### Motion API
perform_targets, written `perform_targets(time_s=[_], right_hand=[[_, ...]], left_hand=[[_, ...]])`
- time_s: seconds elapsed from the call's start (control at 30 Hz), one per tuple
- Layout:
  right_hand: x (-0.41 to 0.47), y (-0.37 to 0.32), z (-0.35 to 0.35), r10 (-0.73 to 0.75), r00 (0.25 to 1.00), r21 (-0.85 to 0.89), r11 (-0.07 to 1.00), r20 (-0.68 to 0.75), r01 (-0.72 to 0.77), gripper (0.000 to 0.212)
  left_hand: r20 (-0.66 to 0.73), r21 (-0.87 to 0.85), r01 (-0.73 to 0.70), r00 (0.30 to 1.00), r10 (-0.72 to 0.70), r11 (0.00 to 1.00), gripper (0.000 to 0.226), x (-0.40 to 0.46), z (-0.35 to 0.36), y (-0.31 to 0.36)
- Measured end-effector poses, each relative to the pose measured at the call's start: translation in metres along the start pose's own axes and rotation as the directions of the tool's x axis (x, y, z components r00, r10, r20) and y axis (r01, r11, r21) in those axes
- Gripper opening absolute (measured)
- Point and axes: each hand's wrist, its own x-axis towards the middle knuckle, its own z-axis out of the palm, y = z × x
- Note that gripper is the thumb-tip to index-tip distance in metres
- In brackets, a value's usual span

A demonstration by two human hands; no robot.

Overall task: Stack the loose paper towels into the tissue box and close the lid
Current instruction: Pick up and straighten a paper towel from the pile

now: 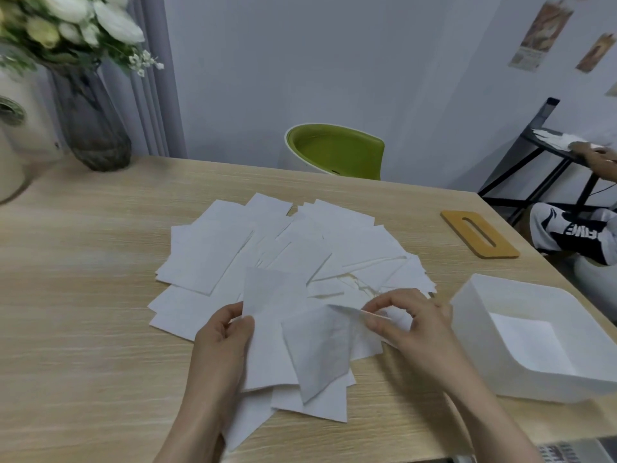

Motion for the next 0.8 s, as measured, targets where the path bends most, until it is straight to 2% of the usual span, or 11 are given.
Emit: perform_targets(time_s=[0.07,0.2,0.3,0.43,0.5,0.57,0.6,0.67,0.8], right_hand=[[0.003,-0.003,-0.002,0.012,0.999,-0.004,1.0,0.045,-0.012,0.017],[0.012,-0.016,0.003,-0.038,0.997,-0.069,0.997,0.072,0.043,0.001],[0.017,-0.023,0.005,-0.105,0.99,-0.023,0.994,0.098,0.108,0.014],[0.019,-0.02,0.004,0.053,0.998,0.254,0.966,-0.019,-0.046,0.017],[0.018,-0.019,0.003,0.202,0.979,0.53,0.829,0.019,-0.182,0.013],[0.016,-0.021,0.007,0.321,0.935,0.709,0.625,0.149,-0.327,0.005],[0.014,-0.022,0.011,0.354,0.912,0.735,0.558,0.207,-0.384,0.003],[0.01,-0.025,0.026,0.379,0.877,0.733,0.5,0.294,-0.462,0.001],[0.0,-0.03,0.049,0.383,0.852,0.661,0.54,0.357,-0.52,0.016]], left_hand=[[0.006,0.007,-0.002,1.0,0.002,1.0,0.023,0.0,0.001,0.0],[0.018,0.024,-0.002,1.0,0.001,1.0,0.021,-0.002,0.003,-0.003],[0.011,0.014,0.003,1.0,-0.003,1.0,0.02,-0.003,0.004,-0.003],[0.016,0.007,-0.001,1.0,0.001,1.0,0.017,-0.006,0.005,-0.001],[0.023,-0.015,0.003,1.0,-0.003,1.0,0.015,-0.009,0.006,0.002],[0.033,-0.029,0.013,0.999,-0.012,0.999,0.021,-0.011,0.007,0.004],[0.037,-0.035,0.012,0.999,-0.01,0.999,0.02,-0.011,0.007,0.003],[0.044,-0.032,0.011,0.999,-0.009,0.999,0.018,-0.01,0.007,0.001],[0.05,-0.024,0.023,0.999,-0.022,0.999,0.022,-0.01,0.007,-0.002]])
